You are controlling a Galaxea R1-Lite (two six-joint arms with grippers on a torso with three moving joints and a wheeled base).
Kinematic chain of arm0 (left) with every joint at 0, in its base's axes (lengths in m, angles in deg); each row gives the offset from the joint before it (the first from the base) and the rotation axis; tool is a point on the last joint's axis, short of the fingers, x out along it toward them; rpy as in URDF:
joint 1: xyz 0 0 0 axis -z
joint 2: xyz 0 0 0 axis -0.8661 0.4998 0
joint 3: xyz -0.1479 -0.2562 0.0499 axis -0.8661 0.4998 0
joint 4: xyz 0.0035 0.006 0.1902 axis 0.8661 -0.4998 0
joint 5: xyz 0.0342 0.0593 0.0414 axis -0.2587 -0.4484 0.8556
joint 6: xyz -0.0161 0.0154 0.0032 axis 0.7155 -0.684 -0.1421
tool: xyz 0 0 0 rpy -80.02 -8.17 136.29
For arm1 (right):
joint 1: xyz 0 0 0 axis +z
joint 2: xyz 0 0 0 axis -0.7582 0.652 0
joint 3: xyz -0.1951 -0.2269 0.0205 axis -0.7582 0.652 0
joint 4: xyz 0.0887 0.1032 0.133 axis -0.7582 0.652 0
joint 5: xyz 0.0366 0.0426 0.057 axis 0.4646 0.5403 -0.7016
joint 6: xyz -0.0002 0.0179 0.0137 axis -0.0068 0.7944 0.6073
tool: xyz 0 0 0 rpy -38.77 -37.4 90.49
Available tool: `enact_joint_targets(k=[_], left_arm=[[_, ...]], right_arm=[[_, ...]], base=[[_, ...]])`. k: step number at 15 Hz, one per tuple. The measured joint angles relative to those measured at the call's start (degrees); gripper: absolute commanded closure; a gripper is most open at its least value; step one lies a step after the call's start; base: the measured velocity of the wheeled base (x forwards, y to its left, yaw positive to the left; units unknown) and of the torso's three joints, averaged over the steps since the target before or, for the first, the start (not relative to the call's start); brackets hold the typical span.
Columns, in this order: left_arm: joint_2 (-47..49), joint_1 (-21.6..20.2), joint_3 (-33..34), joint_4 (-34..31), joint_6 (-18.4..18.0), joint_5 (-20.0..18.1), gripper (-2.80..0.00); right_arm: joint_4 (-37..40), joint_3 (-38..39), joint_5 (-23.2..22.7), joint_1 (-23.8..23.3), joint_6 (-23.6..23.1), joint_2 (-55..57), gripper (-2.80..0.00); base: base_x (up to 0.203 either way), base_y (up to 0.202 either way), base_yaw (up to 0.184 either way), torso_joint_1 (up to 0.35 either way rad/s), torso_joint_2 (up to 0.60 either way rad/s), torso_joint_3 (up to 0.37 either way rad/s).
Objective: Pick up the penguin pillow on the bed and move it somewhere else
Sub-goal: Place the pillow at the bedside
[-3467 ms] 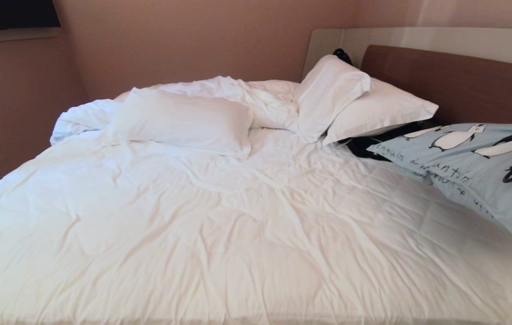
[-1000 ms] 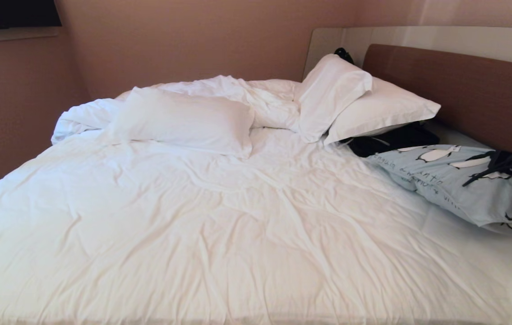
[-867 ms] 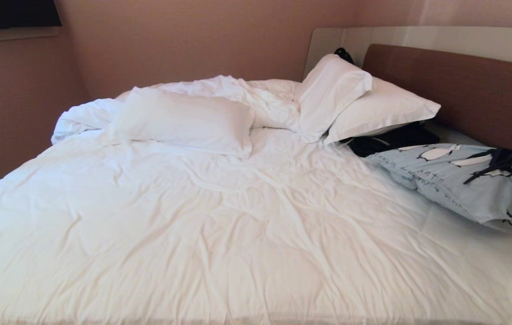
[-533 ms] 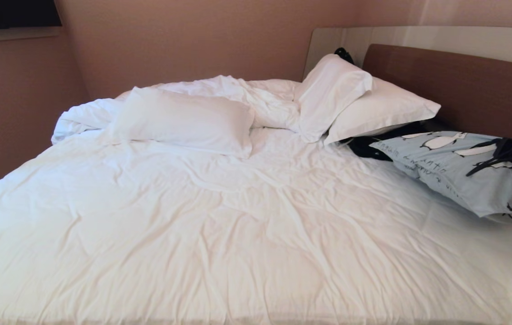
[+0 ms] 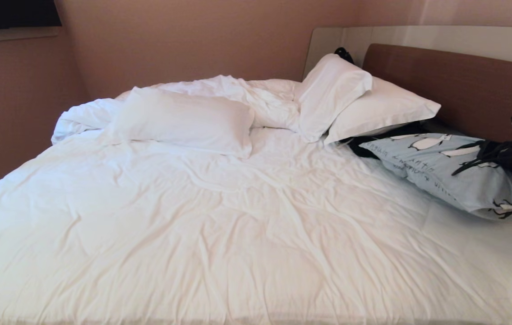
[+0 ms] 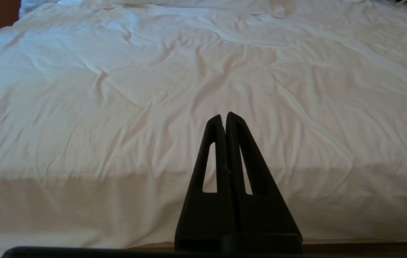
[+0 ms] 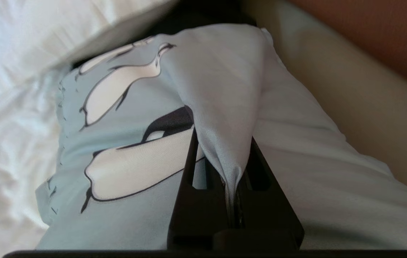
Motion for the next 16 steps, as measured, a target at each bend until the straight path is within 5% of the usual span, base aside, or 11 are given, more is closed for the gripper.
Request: enact_joint_targets(k=[8, 9, 16], left_arm=[[0.00, 0.00, 0.00, 0.02, 0.00, -0.01, 0.00], [0.00, 0.00, 0.00, -0.01, 0.00, -0.01, 0.00], [0.00, 0.00, 0.00, -0.02, 0.00, -0.01, 0.00]], right_arm=[[1.10, 4.02, 1.97, 0.06, -6.42, 4.73, 0.00], [0.99, 4.83, 2.06, 0.06, -8.11, 4.61, -2.80], [0.01, 12.03, 1.88, -0.35, -13.34, -3.75, -2.80]], base=[[0.000, 0.000, 0.000, 0.000, 0.00, 0.000], [0.000, 0.000, 0.000, 0.000, 0.00, 0.000], [0.000, 0.000, 0.000, 0.000, 0.00, 0.000]])
